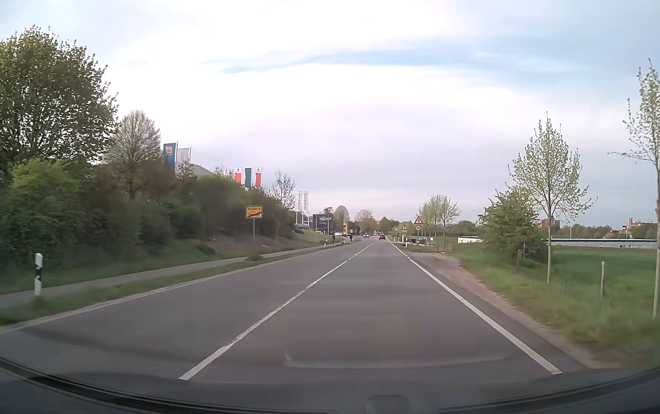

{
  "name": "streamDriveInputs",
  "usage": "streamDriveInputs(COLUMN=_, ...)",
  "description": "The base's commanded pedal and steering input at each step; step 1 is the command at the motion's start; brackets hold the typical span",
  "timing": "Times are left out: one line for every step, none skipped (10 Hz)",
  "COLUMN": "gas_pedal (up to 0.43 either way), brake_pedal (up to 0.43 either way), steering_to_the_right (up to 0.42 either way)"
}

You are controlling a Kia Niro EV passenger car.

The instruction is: Follow the waypoints while adhering to traffic rules and regulations

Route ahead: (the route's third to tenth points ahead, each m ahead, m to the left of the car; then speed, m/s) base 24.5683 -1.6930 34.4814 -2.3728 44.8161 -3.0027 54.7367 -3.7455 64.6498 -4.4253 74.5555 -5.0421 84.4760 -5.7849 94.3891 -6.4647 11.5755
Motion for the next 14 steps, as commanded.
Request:
streamDriveInputs(gas_pedal=0.331, brake_pedal=0.000, steering_to_the_right=0.034)
streamDriveInputs(gas_pedal=0.331, brake_pedal=0.000, steering_to_the_right=0.034)
streamDriveInputs(gas_pedal=0.331, brake_pedal=0.000, steering_to_the_right=0.033)
streamDriveInputs(gas_pedal=0.331, brake_pedal=0.000, steering_to_the_right=0.031)
streamDriveInputs(gas_pedal=0.331, brake_pedal=0.000, steering_to_the_right=0.029)
streamDriveInputs(gas_pedal=0.319, brake_pedal=0.000, steering_to_the_right=0.025)
streamDriveInputs(gas_pedal=0.311, brake_pedal=0.000, steering_to_the_right=0.020)
streamDriveInputs(gas_pedal=0.311, brake_pedal=0.000, steering_to_the_right=0.017)
streamDriveInputs(gas_pedal=0.299, brake_pedal=0.000, steering_to_the_right=0.016)
streamDriveInputs(gas_pedal=0.287, brake_pedal=0.000, steering_to_the_right=0.014)
streamDriveInputs(gas_pedal=0.268, brake_pedal=0.000, steering_to_the_right=0.011)
streamDriveInputs(gas_pedal=0.260, brake_pedal=0.000, steering_to_the_right=0.010)
streamDriveInputs(gas_pedal=0.248, brake_pedal=0.000, steering_to_the_right=0.009)
streamDriveInputs(gas_pedal=0.248, brake_pedal=0.000, steering_to_the_right=0.008)
